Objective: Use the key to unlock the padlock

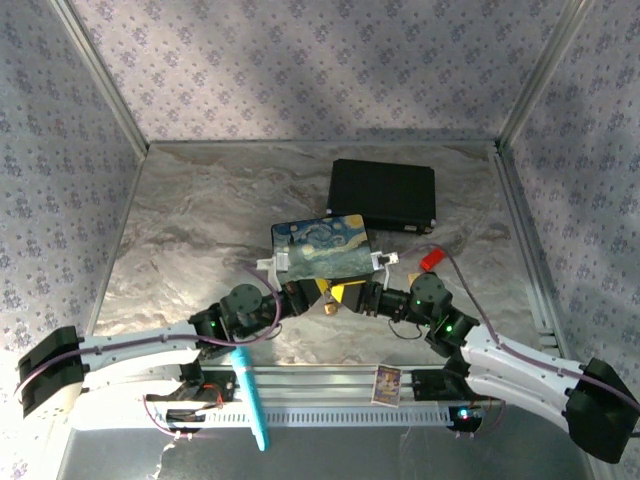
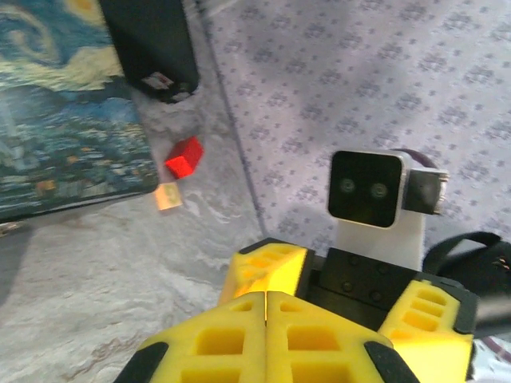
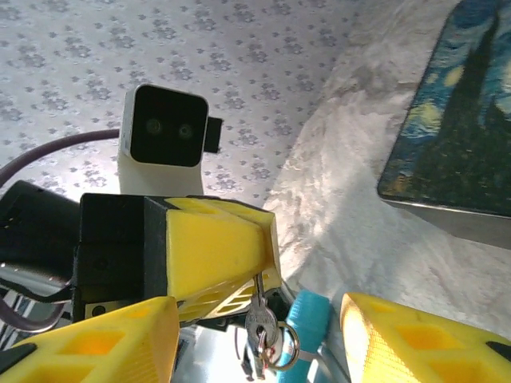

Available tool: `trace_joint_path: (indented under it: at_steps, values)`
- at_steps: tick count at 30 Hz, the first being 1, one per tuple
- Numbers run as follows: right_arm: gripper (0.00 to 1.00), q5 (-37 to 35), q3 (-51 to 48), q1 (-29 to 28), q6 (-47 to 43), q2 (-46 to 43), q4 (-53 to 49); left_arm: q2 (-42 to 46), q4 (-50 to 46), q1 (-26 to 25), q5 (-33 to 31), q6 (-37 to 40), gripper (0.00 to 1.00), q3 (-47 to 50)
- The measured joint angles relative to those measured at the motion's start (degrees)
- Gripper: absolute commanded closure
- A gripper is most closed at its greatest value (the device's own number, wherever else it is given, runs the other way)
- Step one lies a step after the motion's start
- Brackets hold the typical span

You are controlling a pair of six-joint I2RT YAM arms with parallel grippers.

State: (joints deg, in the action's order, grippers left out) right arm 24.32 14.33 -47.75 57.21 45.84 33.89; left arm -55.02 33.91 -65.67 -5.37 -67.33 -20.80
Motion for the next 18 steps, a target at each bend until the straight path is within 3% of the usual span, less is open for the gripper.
trace_joint_path:
  at_steps: [8, 12, 16, 18]
  values:
    - [0.64, 1.9, 0.0, 0.0, 0.8, 1.5, 3.1, -0.7, 4.4, 0.0, 1.1, 0.8, 1.0, -0.1]
    - [0.66, 2.1, -0.2, 0.0, 1.4, 1.5, 4.7, -0.7, 5.2, 0.0, 1.0, 0.9, 1.0, -0.1]
    - [0.78, 2.1, -0.2, 0.0, 1.8, 1.5, 5.6, -0.8, 5.2, -0.1, 0.6, 0.9, 1.0, -0.1]
    - [0.79, 2.1, -0.2, 0.0, 1.9, 1.6, 5.8, -1.1, 5.1, -0.1, 0.6, 0.9, 1.0, -0.2]
